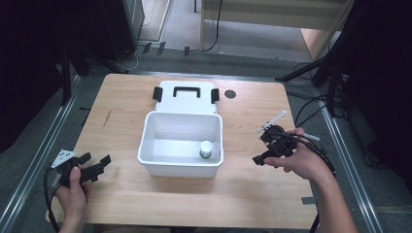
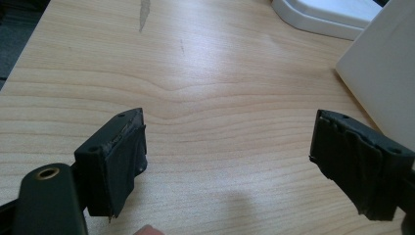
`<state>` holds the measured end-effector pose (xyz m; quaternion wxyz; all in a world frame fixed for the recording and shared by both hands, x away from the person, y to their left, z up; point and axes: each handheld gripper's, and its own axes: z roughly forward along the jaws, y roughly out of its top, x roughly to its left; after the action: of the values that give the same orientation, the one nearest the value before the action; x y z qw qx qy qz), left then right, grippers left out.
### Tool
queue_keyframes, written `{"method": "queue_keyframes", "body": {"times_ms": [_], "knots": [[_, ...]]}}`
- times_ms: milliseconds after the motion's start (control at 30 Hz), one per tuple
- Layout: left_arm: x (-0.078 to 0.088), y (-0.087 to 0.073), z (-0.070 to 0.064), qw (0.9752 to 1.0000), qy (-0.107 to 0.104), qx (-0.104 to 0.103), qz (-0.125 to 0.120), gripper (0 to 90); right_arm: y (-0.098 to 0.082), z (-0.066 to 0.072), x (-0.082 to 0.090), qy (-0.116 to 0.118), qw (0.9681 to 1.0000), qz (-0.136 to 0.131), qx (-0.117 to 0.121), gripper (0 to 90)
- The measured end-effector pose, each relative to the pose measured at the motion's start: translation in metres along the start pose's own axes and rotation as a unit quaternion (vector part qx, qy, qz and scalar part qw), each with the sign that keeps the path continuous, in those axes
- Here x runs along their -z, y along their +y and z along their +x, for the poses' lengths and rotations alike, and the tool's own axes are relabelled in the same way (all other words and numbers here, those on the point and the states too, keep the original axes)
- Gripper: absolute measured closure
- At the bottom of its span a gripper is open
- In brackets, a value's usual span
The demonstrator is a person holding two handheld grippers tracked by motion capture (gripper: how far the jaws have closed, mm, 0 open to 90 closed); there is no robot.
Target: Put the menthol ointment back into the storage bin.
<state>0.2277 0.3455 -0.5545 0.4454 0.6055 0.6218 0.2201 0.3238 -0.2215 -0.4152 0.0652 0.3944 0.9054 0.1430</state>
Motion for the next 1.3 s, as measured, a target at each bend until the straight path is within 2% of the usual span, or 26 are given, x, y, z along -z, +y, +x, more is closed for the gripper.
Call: {"method": "queue_keyframes", "body": {"times_ms": [167, 367, 467, 667, 767, 833, 933, 1033, 1100, 1300], "knots": [[0.000, 0.000, 0.000, 1.0000, 0.000, -0.001, 0.000, 14.4, -0.017, -0.008, -0.005, 0.000, 0.9997, -0.019, -0.018, 28.7], [0.000, 0.000, 0.000, 1.0000, 0.000, 0.000, 0.000, 14.3, -0.039, -0.013, -0.012, -0.014, 0.9981, -0.052, -0.030, 28.5], [0.000, 0.000, 0.000, 1.0000, -0.001, 0.000, 0.000, 14.3, -0.050, -0.016, -0.016, -0.018, 0.9961, -0.076, -0.042, 28.4], [0.000, 0.000, -0.001, 1.0000, -0.001, -0.001, 0.000, 14.3, -0.075, -0.021, -0.026, -0.036, 0.9920, -0.111, -0.049, 28.0], [0.000, 0.000, 0.000, 1.0000, -0.001, -0.001, 0.001, 14.3, -0.087, -0.024, -0.030, -0.044, 0.9880, -0.135, -0.061, 27.9], [0.000, 0.000, -0.001, 1.0000, 0.001, -0.001, 0.001, 14.3, -0.095, -0.027, -0.033, -0.049, 0.9843, -0.155, -0.069, 27.9], [0.000, 0.000, 0.000, 1.0000, -0.001, -0.001, 0.000, 14.3, -0.107, -0.029, -0.038, -0.045, 0.9781, -0.182, -0.091, 27.8], [0.000, 0.000, 0.000, 1.0000, -0.002, -0.001, 0.000, 14.3, -0.121, -0.030, -0.045, -0.050, 0.9728, -0.204, -0.098, 27.8], [0.000, 0.000, 0.000, 1.0000, -0.002, -0.001, 0.001, 14.3, -0.130, -0.030, -0.048, -0.051, 0.9672, -0.225, -0.106, 27.8], [0.000, 0.000, -0.001, 1.0000, 0.000, -0.001, 0.000, 14.3, -0.159, -0.032, -0.060, -0.054, 0.9453, -0.289, -0.141, 27.6]]}}
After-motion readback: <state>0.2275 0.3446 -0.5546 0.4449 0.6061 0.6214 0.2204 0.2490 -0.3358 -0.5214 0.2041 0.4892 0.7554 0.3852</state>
